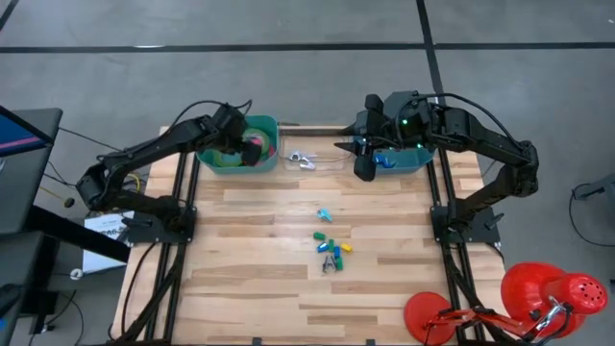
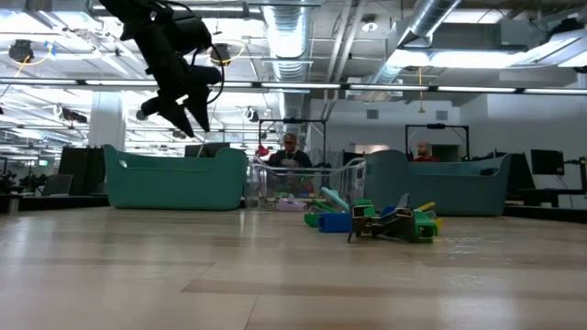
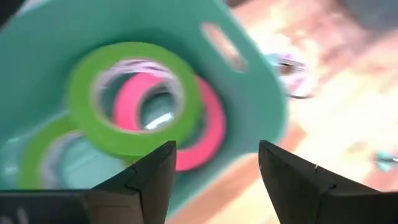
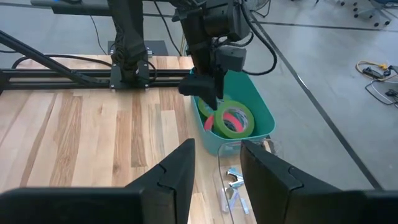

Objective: Pick and place Stapler, Stapler remover, tape
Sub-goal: Put the yellow stapler into the dark blue bin

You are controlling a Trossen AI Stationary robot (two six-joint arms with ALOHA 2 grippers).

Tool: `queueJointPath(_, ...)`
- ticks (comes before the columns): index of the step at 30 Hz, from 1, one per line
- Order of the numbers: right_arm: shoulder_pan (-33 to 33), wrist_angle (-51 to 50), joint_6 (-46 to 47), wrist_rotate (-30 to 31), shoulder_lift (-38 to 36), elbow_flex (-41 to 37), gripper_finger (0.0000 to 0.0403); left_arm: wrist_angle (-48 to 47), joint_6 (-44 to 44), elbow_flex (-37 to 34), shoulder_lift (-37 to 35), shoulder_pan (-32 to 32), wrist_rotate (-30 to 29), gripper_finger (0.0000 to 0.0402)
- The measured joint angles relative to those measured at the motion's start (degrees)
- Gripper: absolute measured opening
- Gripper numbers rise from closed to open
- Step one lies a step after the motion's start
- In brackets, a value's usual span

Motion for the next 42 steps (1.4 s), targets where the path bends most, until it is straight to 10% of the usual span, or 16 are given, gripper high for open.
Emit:
queueJointPath(13,0.01,-0.65,1.23,0.00,0.00,0.00,0.0120,18.72,-0.31,0.02,-2.33,-12.67,18.28,0.0200)
queueJointPath(42,5.27,-7.57,9.82,-2.31,0.07,-12.01,0.0184,22.68,-1.40,0.02,-15.81,-18.82,16.97,0.0130)
